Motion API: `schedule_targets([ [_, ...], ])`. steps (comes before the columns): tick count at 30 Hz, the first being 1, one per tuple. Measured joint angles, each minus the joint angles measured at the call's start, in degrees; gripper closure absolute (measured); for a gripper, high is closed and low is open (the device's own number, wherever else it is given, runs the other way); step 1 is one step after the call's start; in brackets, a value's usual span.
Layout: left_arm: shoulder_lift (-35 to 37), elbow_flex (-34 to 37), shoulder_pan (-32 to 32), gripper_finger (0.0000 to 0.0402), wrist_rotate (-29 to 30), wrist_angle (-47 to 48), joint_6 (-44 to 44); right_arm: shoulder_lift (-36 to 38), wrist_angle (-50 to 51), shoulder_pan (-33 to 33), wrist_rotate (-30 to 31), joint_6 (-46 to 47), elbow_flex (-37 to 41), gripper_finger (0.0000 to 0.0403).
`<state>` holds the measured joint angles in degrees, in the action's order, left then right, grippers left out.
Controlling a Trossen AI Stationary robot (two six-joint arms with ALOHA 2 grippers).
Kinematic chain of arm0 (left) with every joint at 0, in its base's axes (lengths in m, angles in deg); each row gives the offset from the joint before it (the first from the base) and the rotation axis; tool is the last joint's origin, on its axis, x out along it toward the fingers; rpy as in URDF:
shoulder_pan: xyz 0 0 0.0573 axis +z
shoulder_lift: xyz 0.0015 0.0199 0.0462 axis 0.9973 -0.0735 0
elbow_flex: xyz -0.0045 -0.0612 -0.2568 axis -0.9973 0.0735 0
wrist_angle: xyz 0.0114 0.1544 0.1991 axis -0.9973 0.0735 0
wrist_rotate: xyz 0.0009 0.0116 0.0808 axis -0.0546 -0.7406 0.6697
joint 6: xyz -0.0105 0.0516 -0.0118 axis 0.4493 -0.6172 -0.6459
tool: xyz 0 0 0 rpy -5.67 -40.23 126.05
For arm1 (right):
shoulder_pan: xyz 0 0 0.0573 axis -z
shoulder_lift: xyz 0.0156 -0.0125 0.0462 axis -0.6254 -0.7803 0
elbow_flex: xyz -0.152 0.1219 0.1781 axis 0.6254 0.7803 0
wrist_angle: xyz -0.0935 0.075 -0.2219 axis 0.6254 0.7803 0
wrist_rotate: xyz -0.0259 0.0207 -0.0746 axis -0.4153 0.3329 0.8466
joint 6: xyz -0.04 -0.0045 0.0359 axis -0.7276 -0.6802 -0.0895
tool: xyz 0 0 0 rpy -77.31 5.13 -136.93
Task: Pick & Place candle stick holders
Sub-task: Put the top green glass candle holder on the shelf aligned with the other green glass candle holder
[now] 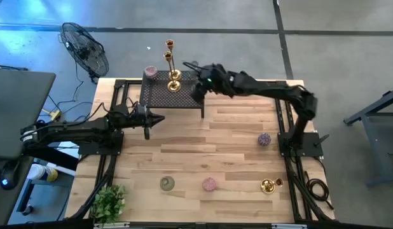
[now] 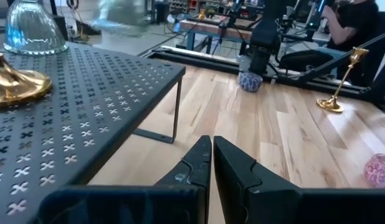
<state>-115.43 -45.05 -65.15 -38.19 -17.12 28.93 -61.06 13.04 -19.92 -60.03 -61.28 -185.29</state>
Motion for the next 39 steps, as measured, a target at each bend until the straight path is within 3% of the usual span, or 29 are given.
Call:
schedule_targets([
  [7,0.0,0.0,0.0,0.0388,0.0,-0.2,0.0,-7.2,3.6,1.3,-1.4,-2.8,-8.3,0.0236],
  [39,0.0,0.0,0.0,0.0388,0.0,0.0,0.0,-8.3,-1.0,5.2,-6.9,-7.4,-6.6,0.0236],
])
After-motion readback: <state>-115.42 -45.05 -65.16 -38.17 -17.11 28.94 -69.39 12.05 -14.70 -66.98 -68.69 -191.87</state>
